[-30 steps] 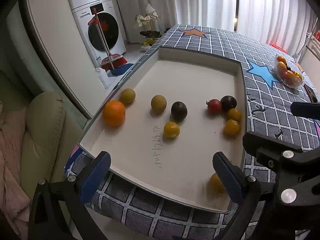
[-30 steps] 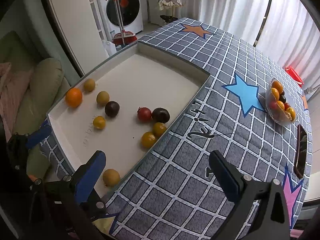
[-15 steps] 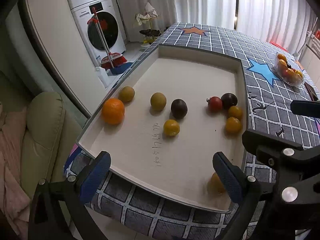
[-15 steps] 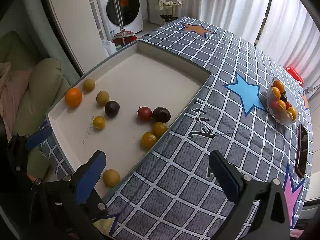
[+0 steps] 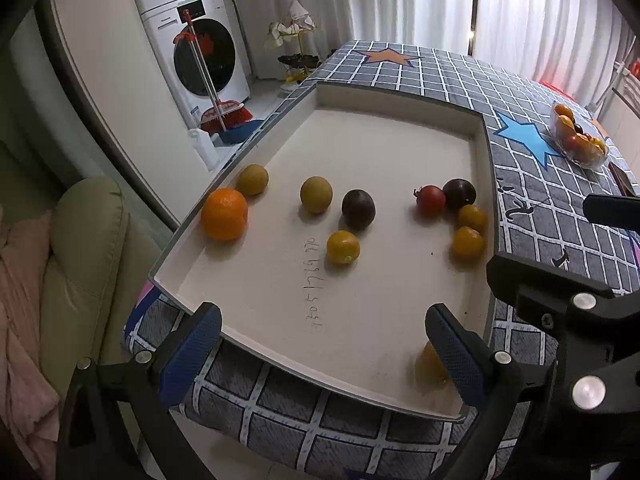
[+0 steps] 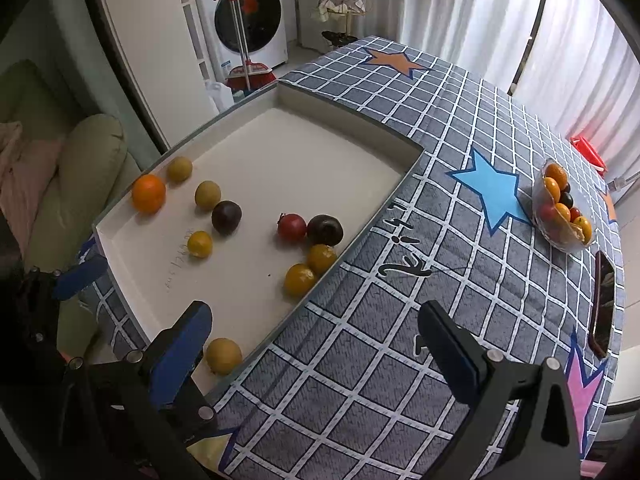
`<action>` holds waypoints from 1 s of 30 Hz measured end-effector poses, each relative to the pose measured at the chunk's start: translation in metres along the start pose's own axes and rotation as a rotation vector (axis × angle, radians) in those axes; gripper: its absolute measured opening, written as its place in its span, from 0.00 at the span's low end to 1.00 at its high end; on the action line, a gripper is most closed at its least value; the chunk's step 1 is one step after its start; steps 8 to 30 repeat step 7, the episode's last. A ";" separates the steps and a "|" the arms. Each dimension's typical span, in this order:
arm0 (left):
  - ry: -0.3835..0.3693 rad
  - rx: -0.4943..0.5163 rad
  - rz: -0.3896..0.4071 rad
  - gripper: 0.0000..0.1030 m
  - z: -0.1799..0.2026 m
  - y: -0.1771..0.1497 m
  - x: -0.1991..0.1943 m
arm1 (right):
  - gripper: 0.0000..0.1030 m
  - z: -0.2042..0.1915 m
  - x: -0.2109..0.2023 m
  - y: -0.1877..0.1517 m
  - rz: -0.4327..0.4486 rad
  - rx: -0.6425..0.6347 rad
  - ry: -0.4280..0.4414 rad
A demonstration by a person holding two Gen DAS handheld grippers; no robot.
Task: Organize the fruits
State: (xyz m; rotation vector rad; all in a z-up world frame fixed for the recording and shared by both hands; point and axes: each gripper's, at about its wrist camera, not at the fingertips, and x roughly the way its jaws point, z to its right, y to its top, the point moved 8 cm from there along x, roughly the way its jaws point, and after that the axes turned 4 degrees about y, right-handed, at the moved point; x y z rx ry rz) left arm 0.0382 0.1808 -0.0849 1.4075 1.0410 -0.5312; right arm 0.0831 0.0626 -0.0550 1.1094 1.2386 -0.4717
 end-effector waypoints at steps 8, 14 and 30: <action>0.006 0.004 0.031 1.00 -0.001 0.001 -0.005 | 1.00 -0.002 -0.001 0.000 0.004 0.001 0.005; 0.006 0.004 0.031 1.00 -0.001 0.001 -0.005 | 1.00 -0.002 -0.001 0.000 0.004 0.001 0.005; 0.006 0.004 0.031 1.00 -0.001 0.001 -0.005 | 1.00 -0.002 -0.001 0.000 0.004 0.001 0.005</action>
